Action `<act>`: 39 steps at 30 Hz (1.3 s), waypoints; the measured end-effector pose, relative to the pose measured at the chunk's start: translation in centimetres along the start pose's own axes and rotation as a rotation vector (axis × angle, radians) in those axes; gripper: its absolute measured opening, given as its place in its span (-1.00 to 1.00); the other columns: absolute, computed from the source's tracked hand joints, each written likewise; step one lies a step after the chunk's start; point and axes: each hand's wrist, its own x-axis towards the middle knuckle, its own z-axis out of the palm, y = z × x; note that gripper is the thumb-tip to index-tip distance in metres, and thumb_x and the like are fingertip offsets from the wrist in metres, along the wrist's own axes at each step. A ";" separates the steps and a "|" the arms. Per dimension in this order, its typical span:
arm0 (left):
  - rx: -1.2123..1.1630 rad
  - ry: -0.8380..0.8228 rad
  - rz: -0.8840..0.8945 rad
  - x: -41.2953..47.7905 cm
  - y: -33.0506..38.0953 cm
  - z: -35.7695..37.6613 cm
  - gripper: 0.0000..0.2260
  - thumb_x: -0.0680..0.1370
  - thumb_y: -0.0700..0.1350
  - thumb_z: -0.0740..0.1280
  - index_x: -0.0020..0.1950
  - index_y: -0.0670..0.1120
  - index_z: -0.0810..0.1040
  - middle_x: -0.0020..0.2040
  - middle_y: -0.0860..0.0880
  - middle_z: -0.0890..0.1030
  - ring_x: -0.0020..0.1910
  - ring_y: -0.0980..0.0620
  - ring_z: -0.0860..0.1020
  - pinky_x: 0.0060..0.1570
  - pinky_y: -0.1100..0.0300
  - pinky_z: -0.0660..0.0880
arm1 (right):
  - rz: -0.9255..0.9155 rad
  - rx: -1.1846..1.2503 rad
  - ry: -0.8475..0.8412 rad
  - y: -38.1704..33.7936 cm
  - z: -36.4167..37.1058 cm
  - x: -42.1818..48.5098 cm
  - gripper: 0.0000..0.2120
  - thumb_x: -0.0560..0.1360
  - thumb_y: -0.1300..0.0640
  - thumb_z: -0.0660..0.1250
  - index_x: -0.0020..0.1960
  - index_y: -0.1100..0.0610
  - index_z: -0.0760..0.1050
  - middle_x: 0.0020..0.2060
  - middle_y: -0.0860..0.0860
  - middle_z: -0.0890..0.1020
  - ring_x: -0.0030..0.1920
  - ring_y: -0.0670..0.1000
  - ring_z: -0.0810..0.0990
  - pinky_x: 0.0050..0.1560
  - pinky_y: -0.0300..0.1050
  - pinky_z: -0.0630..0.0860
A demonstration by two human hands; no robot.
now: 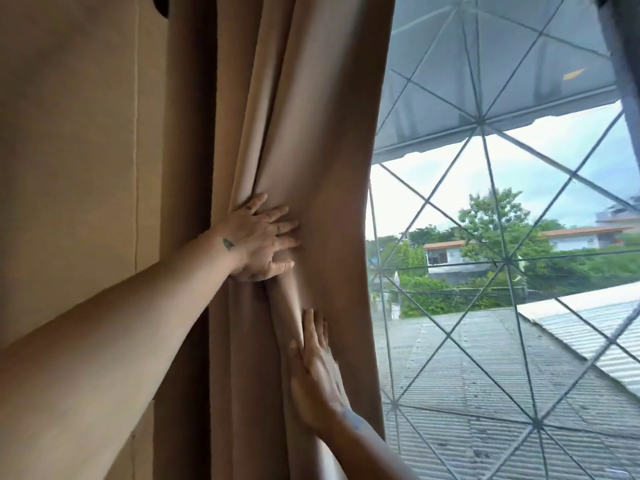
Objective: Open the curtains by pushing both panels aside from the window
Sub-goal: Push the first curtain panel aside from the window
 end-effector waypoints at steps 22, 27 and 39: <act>0.100 -0.148 -0.133 -2.6 -9.3 11.3 -0.52 0.57 0.19 0.00 0.47 0.10 0.20 0.56 0.04 0.08 0.55 -0.01 -0.06 0.48 -0.12 -0.24 | -0.109 0.178 -0.153 -2.8 14.5 7.7 -0.49 0.61 0.07 -0.05 0.51 0.01 -0.14 0.55 0.02 -0.11 0.53 -0.04 -0.19 0.49 0.19 0.03; 0.085 -0.117 -0.118 -3.2 -12.0 13.9 -0.52 0.57 0.17 0.01 0.47 0.07 0.21 0.56 0.03 0.10 0.55 -0.01 -0.06 0.48 -0.11 -0.25 | -0.080 0.182 -0.126 -4.7 17.9 9.0 -0.50 0.61 0.07 -0.05 0.51 0.01 -0.13 0.55 0.01 -0.08 0.53 -0.04 -0.17 0.48 0.18 0.05; -0.017 -0.078 -0.148 -5.1 -18.3 19.5 -0.52 0.57 0.17 0.02 0.48 0.09 0.16 0.56 0.04 0.10 0.55 0.01 -0.06 0.48 -0.05 -0.27 | -0.035 0.132 -0.156 -8.5 23.9 12.1 -0.51 0.62 0.02 -0.10 0.51 -0.01 -0.14 0.55 -0.01 -0.10 0.53 -0.03 -0.20 0.49 0.22 0.01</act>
